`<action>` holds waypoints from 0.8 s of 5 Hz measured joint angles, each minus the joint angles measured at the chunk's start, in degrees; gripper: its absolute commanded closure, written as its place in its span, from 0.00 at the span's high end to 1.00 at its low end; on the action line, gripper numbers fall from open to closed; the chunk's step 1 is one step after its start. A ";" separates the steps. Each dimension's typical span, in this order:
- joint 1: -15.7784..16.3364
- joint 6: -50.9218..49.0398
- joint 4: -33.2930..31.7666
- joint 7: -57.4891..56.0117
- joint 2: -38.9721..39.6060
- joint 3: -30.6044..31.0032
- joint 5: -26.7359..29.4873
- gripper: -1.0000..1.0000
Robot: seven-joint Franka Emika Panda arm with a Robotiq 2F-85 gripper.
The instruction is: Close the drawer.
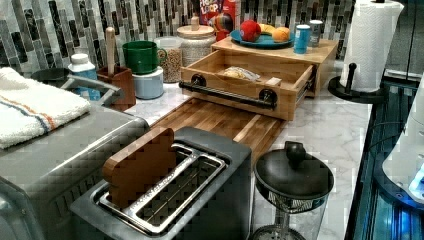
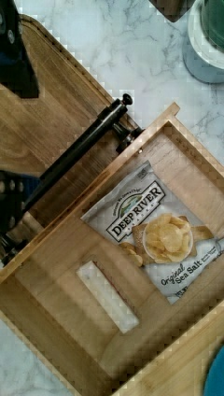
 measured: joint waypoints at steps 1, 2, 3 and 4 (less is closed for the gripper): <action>-0.32 0.60 -0.22 -0.02 0.04 0.03 -0.10 0.00; -1.02 0.18 -0.28 -0.11 0.09 0.08 -0.09 0.00; -0.89 0.78 -0.56 -0.12 0.09 -0.63 -0.16 1.00; -1.41 0.70 -0.84 -1.61 0.09 -0.74 1.57 1.00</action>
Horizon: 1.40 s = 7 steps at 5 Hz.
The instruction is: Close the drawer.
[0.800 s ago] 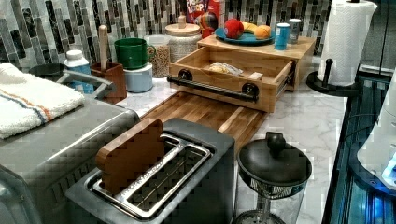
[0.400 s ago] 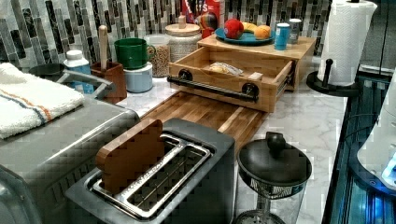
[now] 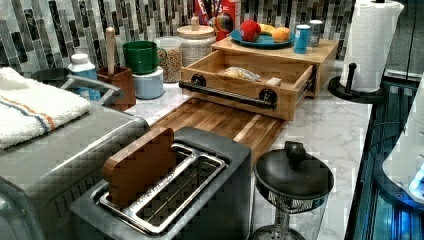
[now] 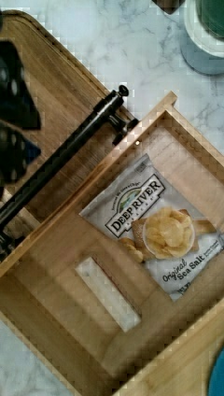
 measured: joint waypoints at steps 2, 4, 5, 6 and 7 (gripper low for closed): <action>0.22 4.73 -3.53 -1.64 -0.34 1.38 1.94 1.00; 1.48 14.14 -13.26 -6.77 -0.78 5.75 3.85 0.00; 1.75 15.90 -18.18 -8.83 -0.88 8.71 3.54 0.00; 3.40 16.91 -21.88 -11.76 -0.65 9.30 3.12 0.00; 3.99 21.53 -24.68 -17.44 -0.11 9.49 3.05 0.00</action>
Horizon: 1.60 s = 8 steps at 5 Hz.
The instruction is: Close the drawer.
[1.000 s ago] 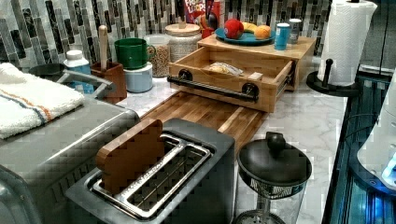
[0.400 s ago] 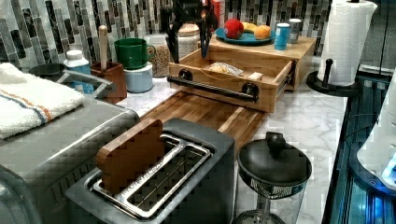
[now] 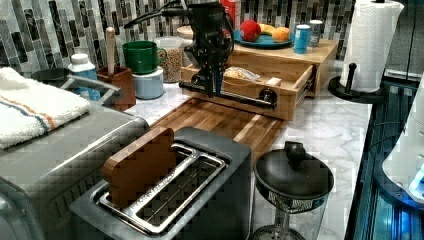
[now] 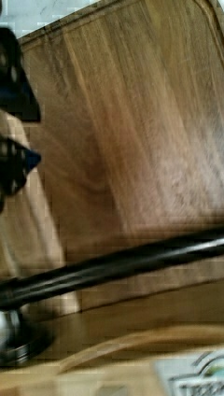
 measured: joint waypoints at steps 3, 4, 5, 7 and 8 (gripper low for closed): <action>-2.82 10.66 0.56 -9.08 10.61 0.03 -6.93 0.00; -4.67 6.46 0.34 -10.48 11.35 -0.60 -10.63 0.00; -5.79 3.55 0.22 -11.40 10.02 -1.26 -11.00 0.00; -8.16 15.08 0.22 -22.17 8.86 -2.93 -10.83 0.00; -10.61 16.42 0.34 -27.21 8.81 -3.09 -9.80 0.00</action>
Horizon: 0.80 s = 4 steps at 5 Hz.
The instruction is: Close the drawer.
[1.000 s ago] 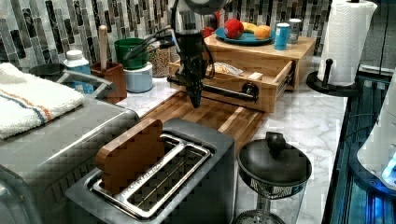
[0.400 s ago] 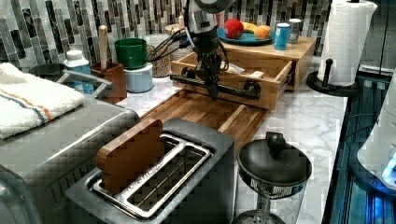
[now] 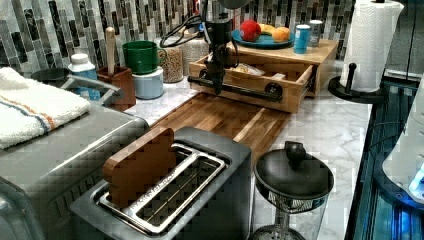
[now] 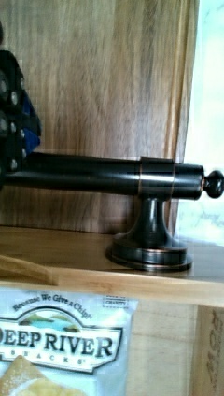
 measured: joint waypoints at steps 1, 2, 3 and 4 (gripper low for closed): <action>-2.56 -1.76 1.01 -3.55 0.08 -0.06 0.08 0.00; -4.49 -5.26 2.91 -5.62 0.24 -0.98 0.08 0.00; -6.85 -7.11 4.59 -10.21 0.34 -1.63 -0.64 0.00; -9.58 -7.16 6.15 -14.13 0.85 -2.44 -0.50 0.00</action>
